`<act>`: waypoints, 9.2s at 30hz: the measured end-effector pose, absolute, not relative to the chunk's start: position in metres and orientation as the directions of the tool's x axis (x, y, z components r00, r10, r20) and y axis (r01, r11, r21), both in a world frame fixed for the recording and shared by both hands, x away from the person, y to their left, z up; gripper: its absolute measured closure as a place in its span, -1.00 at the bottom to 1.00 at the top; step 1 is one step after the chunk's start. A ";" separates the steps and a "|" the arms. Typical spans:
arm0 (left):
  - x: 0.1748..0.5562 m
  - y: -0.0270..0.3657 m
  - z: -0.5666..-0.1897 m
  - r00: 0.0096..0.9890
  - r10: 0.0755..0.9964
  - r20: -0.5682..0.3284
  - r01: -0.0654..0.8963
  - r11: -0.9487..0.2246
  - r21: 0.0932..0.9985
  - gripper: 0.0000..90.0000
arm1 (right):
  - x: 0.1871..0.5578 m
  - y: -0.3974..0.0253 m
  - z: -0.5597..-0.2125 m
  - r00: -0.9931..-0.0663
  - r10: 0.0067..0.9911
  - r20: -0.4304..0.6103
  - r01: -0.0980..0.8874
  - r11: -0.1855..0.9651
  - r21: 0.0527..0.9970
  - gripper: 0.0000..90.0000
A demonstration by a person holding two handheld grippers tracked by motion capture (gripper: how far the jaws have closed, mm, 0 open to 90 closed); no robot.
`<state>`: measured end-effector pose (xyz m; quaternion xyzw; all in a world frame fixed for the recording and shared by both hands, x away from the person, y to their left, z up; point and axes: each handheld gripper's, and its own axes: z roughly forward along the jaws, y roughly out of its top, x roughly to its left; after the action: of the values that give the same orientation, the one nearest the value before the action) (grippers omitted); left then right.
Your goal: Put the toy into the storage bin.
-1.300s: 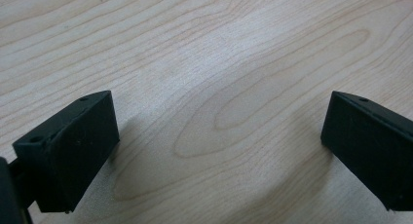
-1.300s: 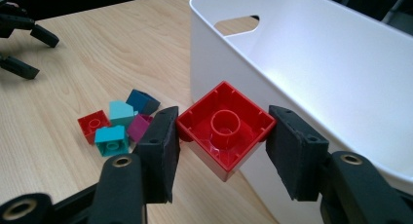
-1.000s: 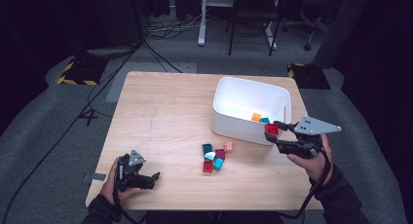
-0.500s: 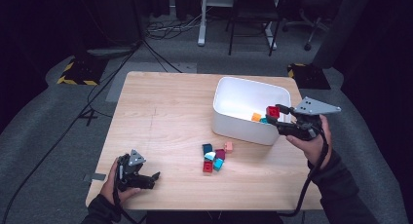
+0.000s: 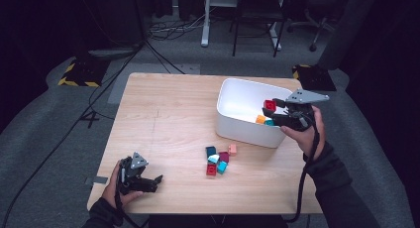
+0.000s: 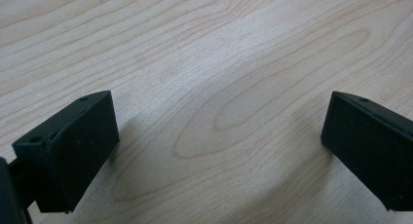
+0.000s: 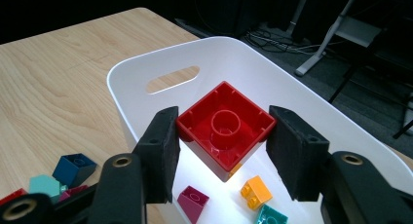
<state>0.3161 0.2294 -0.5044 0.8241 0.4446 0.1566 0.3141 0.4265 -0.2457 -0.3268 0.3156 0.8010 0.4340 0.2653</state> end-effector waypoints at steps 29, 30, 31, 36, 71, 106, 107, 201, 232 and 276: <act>0.316 0.229 -0.504 0.555 0.831 -0.021 0.634 -0.407 0.657 -0.99 | 0.428 -0.244 -0.338 -0.667 0.734 -0.129 0.296 0.420 0.858 0.02; 0.316 0.229 -0.504 0.555 0.831 -0.021 0.634 -0.407 0.657 -0.99 | 0.424 -0.244 -0.337 -0.677 0.725 -0.130 0.282 0.419 0.863 0.02; 0.316 0.229 -0.504 0.555 0.831 -0.021 0.634 -0.407 0.657 -0.99 | 0.421 -0.244 -0.337 -0.683 0.720 -0.125 0.281 0.417 0.864 0.01; 0.316 0.229 -0.504 0.554 0.832 -0.022 0.635 -0.406 0.657 -0.99 | 0.400 -0.246 -0.336 -0.725 0.680 -0.108 0.243 0.399 0.884 0.00; 0.316 0.229 -0.504 0.556 0.831 -0.021 0.635 -0.408 0.656 -0.99 | 0.377 -0.189 -0.444 -0.830 0.552 -0.080 0.275 0.531 0.802 0.00; 0.316 0.229 -0.504 0.554 0.832 -0.021 0.635 -0.406 0.657 -0.99 | 0.407 -0.179 -0.488 -0.786 0.618 0.002 0.404 0.512 0.758 0.21; 0.316 0.229 -0.504 0.554 0.832 -0.021 0.635 -0.406 0.657 -0.99 | 0.406 -0.180 -0.488 -0.791 0.611 -0.006 0.396 0.521 0.756 0.21; 0.316 0.229 -0.504 0.553 0.833 -0.022 0.636 -0.405 0.656 -0.99 | 0.391 -0.269 -0.321 -0.722 0.686 -0.097 0.199 0.339 0.919 0.22; 0.316 0.229 -0.504 0.554 0.832 -0.022 0.637 -0.406 0.655 -0.99 | 0.448 -0.265 -0.337 -0.631 0.773 -0.068 0.329 0.346 0.879 0.22; 0.316 0.229 -0.504 0.553 0.833 -0.022 0.637 -0.406 0.656 -0.99 | 0.380 -0.244 -0.332 -0.756 0.644 -0.116 0.194 0.391 0.900 0.04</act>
<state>0.3162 0.2293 -0.5042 0.8237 0.4459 0.1563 0.3134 0.3799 -0.2439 -0.3323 0.2615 0.8011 0.4862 0.2312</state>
